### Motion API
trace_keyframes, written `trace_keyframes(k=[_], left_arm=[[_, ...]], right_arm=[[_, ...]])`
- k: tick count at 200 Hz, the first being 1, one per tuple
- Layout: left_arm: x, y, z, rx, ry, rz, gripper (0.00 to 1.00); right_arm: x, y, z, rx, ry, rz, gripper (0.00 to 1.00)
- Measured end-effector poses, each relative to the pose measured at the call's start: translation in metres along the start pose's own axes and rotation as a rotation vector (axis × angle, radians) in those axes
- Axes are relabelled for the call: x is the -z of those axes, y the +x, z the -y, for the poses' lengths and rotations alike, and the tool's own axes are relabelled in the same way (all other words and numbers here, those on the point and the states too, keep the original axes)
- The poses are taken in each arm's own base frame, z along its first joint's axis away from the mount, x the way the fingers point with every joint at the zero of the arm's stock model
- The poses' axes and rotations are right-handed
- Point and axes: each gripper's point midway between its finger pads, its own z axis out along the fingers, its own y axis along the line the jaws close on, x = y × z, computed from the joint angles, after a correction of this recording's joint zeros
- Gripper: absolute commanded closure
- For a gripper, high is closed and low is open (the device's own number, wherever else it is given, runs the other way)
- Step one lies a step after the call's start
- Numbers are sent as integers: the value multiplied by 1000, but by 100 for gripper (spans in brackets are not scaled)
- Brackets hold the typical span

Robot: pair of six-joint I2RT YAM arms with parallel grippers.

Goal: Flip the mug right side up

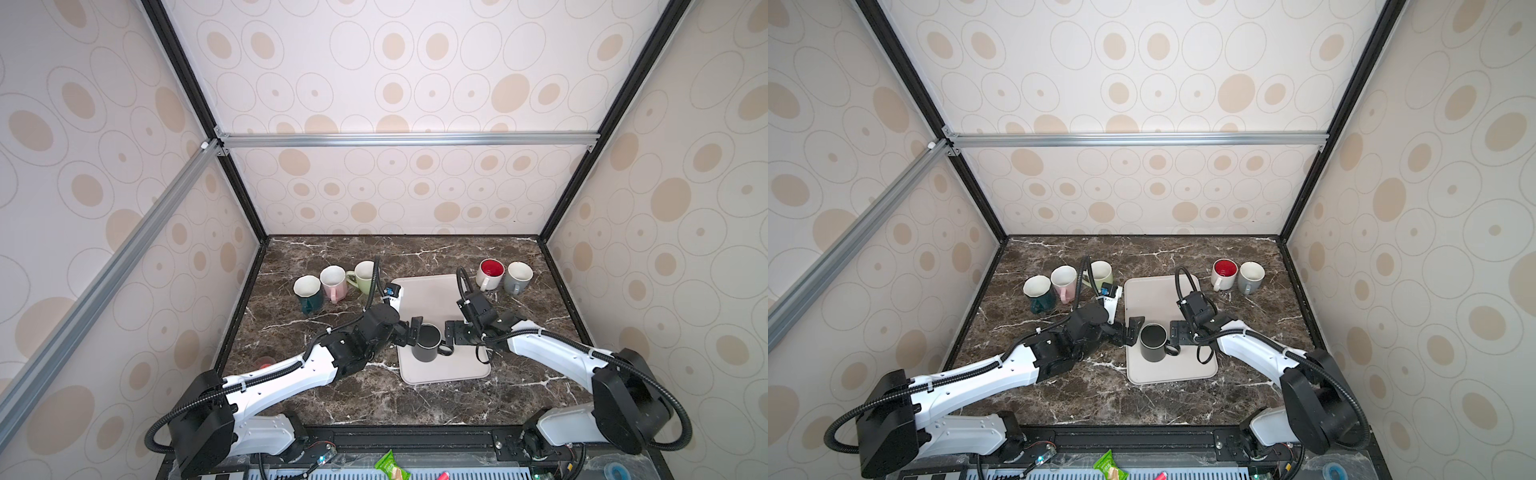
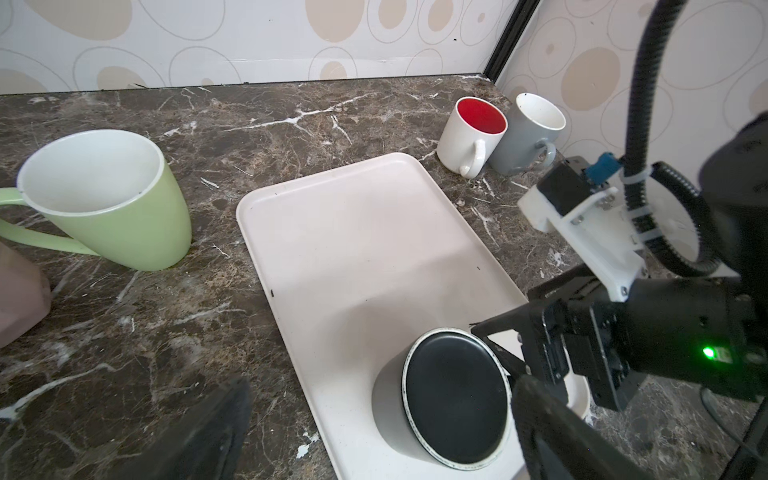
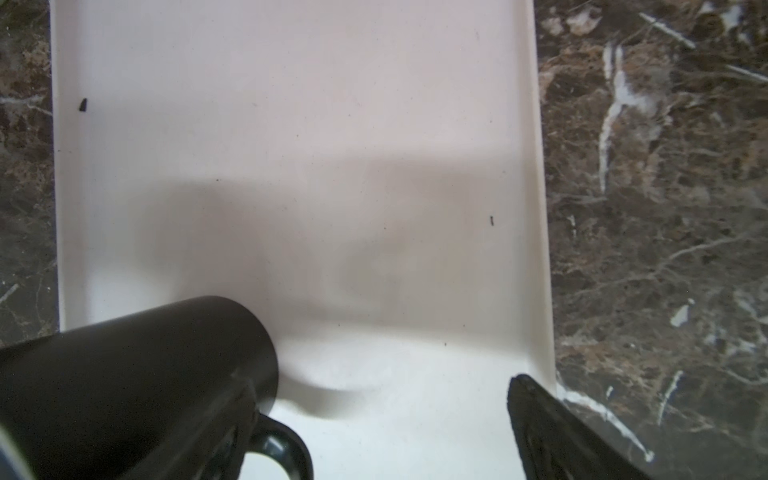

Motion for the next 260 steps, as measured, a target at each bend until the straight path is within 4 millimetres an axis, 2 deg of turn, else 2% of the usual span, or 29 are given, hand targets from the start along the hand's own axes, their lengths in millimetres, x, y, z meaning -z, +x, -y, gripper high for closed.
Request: trace_keyframes(k=[62,123,177,200,225,260], left_arm=[[-2,3,3,33,22,2,2],[-2,4,5,56,32,-5,2],[0,6,-1,56,15,-22,2],[4,1,-8,78,4,-12,2],[7,1,-28,107,-39,-22,2],[10,14,-51,118,-96,-72,2]], right_arm=[[11,26,-18,39,6,16,4],[20,52,-61,75,-81,17,3],[26,69,-87,60,-155,9,3],[20,74,-93,62,-146,-7,3],[14,75,-98,57,-134,-16,3],[24,67,-99,40,-158,16,1]])
